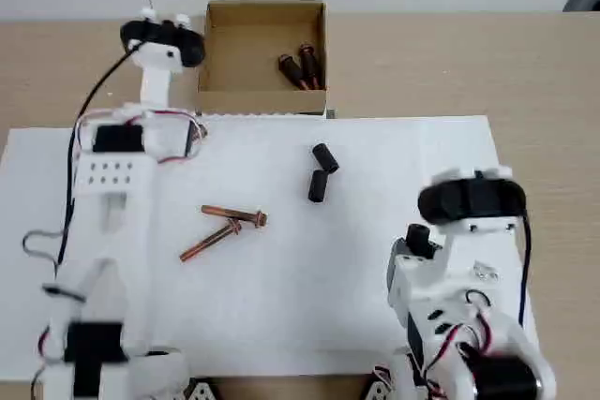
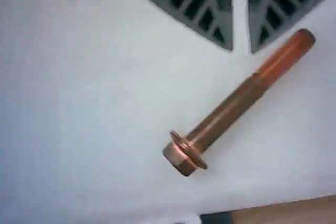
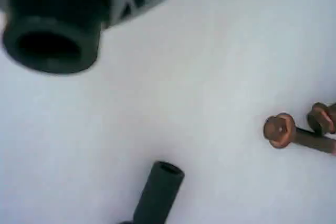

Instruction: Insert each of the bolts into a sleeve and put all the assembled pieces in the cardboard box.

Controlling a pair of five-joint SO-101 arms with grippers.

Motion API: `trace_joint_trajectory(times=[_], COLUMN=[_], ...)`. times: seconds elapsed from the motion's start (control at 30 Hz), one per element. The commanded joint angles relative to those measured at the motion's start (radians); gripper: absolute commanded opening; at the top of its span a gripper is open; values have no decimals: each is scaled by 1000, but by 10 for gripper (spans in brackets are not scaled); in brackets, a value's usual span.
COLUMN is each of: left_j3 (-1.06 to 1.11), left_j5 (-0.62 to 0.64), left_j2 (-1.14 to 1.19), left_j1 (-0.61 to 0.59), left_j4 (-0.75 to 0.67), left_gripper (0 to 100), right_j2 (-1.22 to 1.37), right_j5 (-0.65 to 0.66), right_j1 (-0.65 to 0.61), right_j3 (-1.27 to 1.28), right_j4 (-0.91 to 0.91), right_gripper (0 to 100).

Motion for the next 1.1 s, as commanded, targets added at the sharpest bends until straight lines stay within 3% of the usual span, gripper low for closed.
trace_joint_trajectory(times=[0.0,0.13,0.3,0.57,0.73,1.07], left_j3=[-174,-398,-697,-1118,-1270,-1303], left_j5=[-8,-32,-192,-428,-506,-578], left_j2=[135,307,509,786,911,1002], left_j1=[-49,-77,-77,-72,-72,-37], left_j4=[44,209,428,654,690,689], left_gripper=[21,86,87,90,123,152], right_j2=[-12,-18,-19,-19,-19,-12], right_j5=[3,2,2,2,3,6], right_j1=[10,10,10,10,8,7], right_j3=[18,74,124,198,206,207], right_j4=[-48,-73,-133,-170,-171,-171], right_gripper=[2,2,2,2,2,2])
